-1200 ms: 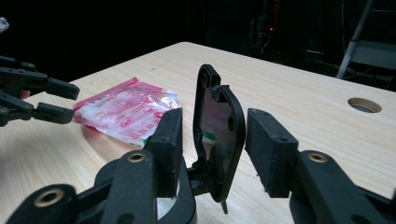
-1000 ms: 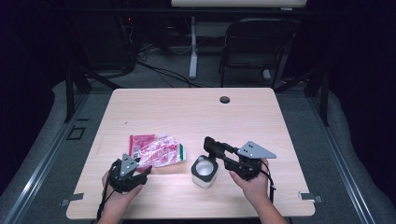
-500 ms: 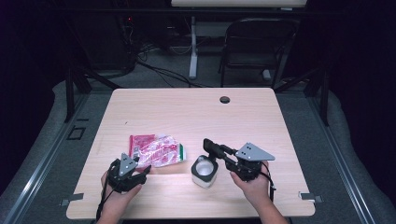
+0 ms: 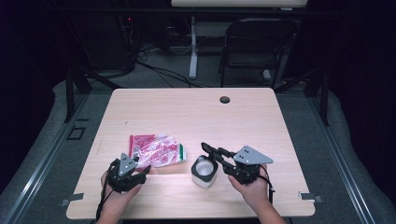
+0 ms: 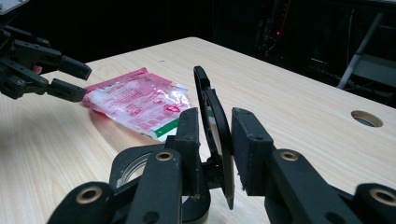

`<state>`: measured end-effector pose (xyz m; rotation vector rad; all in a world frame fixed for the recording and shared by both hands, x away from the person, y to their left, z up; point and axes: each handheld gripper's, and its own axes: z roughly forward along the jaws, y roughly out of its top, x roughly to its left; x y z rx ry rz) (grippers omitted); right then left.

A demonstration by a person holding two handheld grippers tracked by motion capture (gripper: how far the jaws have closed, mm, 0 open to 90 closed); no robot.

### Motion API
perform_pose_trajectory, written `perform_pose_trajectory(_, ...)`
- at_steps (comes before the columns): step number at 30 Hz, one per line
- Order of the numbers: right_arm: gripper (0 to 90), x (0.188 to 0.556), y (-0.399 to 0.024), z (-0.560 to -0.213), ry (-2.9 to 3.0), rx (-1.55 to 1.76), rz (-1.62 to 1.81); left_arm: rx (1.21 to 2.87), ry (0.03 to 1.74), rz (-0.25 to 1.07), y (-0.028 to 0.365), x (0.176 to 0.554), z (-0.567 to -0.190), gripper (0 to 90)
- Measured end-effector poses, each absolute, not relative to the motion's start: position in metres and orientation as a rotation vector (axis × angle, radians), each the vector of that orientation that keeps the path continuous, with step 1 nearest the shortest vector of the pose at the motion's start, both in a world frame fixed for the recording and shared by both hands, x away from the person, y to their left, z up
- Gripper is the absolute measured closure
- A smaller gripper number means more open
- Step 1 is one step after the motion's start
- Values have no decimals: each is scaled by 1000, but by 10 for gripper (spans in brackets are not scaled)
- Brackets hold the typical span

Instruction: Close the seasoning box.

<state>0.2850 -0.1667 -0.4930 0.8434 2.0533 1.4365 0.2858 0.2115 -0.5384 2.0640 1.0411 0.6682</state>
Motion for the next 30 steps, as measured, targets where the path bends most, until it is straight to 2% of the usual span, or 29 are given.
perform_pose_trajectory(30,701,271,-153,-499,2112,760,1388,2065,1029,665,209,287,-538,447)
